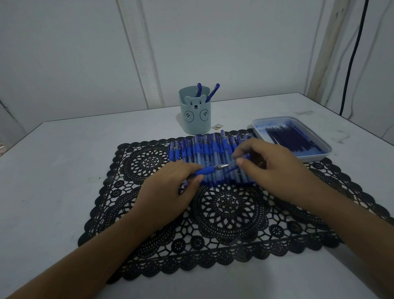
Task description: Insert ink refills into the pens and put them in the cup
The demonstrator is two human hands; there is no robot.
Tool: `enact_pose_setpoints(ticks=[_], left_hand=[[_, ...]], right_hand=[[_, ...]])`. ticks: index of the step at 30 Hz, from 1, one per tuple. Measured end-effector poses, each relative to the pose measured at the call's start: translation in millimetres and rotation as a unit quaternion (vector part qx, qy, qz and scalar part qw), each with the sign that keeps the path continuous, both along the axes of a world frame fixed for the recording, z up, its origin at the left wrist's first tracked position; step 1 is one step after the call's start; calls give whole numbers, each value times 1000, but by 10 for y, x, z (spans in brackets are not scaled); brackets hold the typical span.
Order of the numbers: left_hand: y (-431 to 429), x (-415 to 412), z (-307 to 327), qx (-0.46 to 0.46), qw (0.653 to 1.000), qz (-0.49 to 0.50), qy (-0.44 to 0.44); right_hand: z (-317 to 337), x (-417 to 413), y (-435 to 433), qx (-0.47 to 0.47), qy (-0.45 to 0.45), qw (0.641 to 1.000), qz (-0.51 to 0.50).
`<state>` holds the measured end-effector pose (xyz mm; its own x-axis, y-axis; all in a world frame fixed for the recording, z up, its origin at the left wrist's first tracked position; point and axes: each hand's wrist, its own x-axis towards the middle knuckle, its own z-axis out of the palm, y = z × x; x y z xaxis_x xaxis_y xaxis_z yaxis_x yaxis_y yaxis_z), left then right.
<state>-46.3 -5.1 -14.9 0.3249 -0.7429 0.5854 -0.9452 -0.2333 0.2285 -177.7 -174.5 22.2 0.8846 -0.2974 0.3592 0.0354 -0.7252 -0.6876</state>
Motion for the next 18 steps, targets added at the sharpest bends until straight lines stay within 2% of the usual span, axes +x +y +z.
enact_pose_setpoints(ticks=[5, 10, 18], left_hand=[[3, -30, 21, 31, 999, 1, -17], [15, -42, 26, 21, 1000, -2, -6], [15, -50, 32, 12, 1000, -6, 7]], right_hand=[[-71, 28, 79, 38, 24, 998, 46], [-130, 56, 140, 50, -25, 997, 60], [-181, 95, 116, -15, -71, 992, 101]])
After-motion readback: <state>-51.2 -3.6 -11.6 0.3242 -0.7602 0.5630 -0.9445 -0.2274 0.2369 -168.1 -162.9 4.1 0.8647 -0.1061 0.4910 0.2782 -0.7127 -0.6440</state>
